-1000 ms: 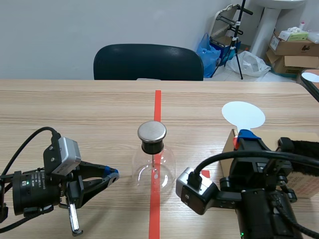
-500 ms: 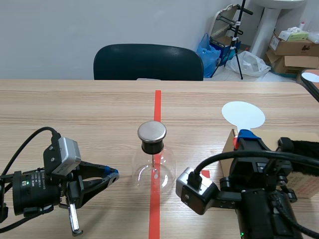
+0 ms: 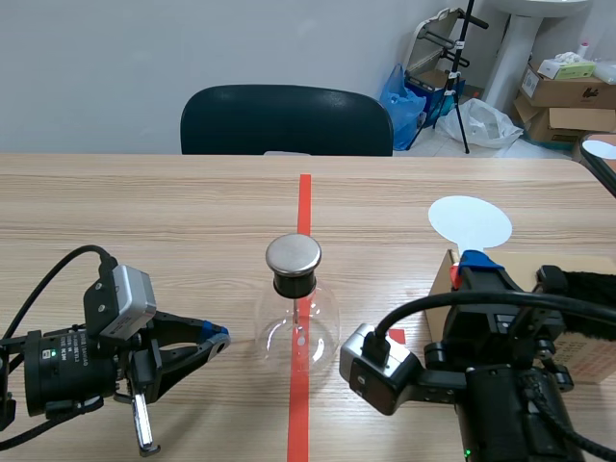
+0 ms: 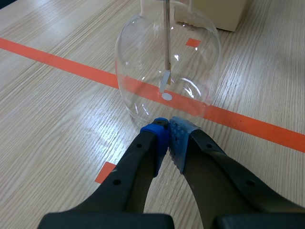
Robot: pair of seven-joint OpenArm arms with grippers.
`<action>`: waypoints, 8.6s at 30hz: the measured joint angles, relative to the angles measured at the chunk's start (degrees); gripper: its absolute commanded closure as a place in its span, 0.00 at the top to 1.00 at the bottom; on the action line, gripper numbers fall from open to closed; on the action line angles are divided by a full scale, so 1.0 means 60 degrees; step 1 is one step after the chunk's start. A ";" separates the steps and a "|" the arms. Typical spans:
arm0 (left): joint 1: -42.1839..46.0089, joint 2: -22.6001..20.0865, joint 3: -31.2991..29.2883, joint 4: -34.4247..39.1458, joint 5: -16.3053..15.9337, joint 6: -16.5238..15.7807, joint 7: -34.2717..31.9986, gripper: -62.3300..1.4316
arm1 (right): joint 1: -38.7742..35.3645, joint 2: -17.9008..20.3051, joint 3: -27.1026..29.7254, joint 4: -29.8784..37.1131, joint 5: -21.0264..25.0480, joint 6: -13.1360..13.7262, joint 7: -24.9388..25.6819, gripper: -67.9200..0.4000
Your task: Do the electroscope experiment
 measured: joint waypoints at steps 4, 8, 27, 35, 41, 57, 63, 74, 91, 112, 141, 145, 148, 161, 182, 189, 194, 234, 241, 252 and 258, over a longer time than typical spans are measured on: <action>0.0000 -0.0007 0.0000 0.0000 0.0000 0.0000 0.0000 0.07 | 0.0000 0.0000 0.0000 0.0000 0.0000 0.0000 0.0000 0.02; 0.0000 -0.0040 0.0000 0.0000 0.0000 0.0007 0.0000 0.07 | 0.0000 0.0000 0.0000 0.0000 0.0000 0.0000 0.0000 0.02; 0.0000 -0.0051 0.0000 0.0000 0.0000 0.0007 -0.0029 0.07 | 0.0000 0.0000 0.0000 0.0000 0.0000 0.0000 0.0000 0.02; 0.0000 -0.0051 0.0000 0.0000 0.0000 0.0007 -0.0029 0.07 | 0.0000 0.0000 0.0000 0.0000 0.0000 0.0000 0.0007 0.02; 0.0000 -0.0051 0.0000 0.0000 0.0000 0.0007 -0.0029 0.07 | 0.0000 0.0000 0.0000 0.0000 0.0000 0.0000 0.0007 0.02; 0.0000 -0.0051 0.0000 0.0000 0.0000 0.0007 -0.0029 0.07 | 0.0000 0.0000 0.0000 0.0000 0.0000 0.0000 0.0007 0.02; 0.0000 -0.0051 0.0000 0.0000 0.0000 0.0007 -0.0029 0.07 | 0.0000 0.0000 0.0000 0.0000 0.0000 0.0000 0.0007 0.02; 0.0000 -0.0051 0.0000 0.0000 0.0000 0.0007 -0.0029 0.07 | 0.0000 0.0000 0.0000 0.0000 0.0000 0.0000 0.0007 0.02; 0.0270 -0.0401 -0.0004 0.0419 -0.0007 0.0080 -0.0208 0.07 | -0.0393 -0.0328 0.1213 0.0000 0.0470 0.0000 0.1428 0.02; 0.6553 -0.2707 -0.3322 0.6608 -0.1304 -0.0426 -0.0568 0.07 | -0.2925 -0.2954 0.6422 0.0087 0.1978 -0.1217 0.9012 0.02; 0.7912 -0.2696 -0.4772 0.8036 -0.1996 -0.0433 -0.1122 1.00 | -0.1916 -0.3679 0.7941 -0.1963 0.2656 -0.1217 1.1213 0.02; 0.7912 -0.2699 -0.4772 0.8036 -0.2007 -0.0433 -0.1129 1.00 | -0.1741 -0.3676 0.7941 -0.2120 0.2473 -0.1217 1.1154 0.02; 0.7912 -0.2696 -0.4772 0.8036 -0.2029 -0.0433 -0.1115 1.00 | -0.1628 -0.3548 0.7938 -0.2382 0.2237 -0.1217 1.1154 0.02; 0.7916 -0.2696 -0.4736 0.8032 -0.2441 -0.0433 -0.0703 1.00 | -0.1457 -0.3497 0.7774 -0.2743 0.2259 -0.1220 1.1227 0.02; 0.7967 -0.2696 -0.4736 0.8032 -0.2976 -0.0433 -0.0200 1.00 | -0.1566 -0.3501 0.7705 -0.2743 0.2328 -0.1217 1.1224 0.60; 0.7970 -0.2699 -0.4736 0.8032 -0.2976 -0.0433 -0.0211 1.00 | -0.1566 -0.3497 0.7705 -0.2743 0.2364 -0.1217 1.0903 1.00; 0.7970 -0.2699 -0.4736 0.8032 -0.2976 -0.0433 -0.0211 1.00 | -0.1566 -0.3497 0.7705 -0.2743 0.2364 -0.1217 1.0826 1.00; 0.7970 -0.2699 -0.4736 0.8032 -0.2976 -0.0433 -0.0495 1.00 | -0.1566 -0.3497 0.7705 -0.2743 0.2364 -0.1217 1.0830 1.00; 0.7970 -0.2699 -0.4736 0.8025 -0.2976 -0.0433 -0.0495 1.00 | -0.1566 -0.3497 0.7705 -0.2743 0.2364 -0.1217 1.0830 1.00; 0.7970 -0.2699 -0.4736 0.8025 -0.2976 -0.0433 -0.0495 1.00 | -0.1566 -0.3497 0.7705 -0.2743 0.2364 -0.1217 1.0830 1.00; 0.7970 -0.2699 -0.4736 0.8025 -0.2976 -0.0433 -0.0495 1.00 | -0.1566 -0.3497 0.7705 -0.2743 0.2364 -0.1217 1.0830 1.00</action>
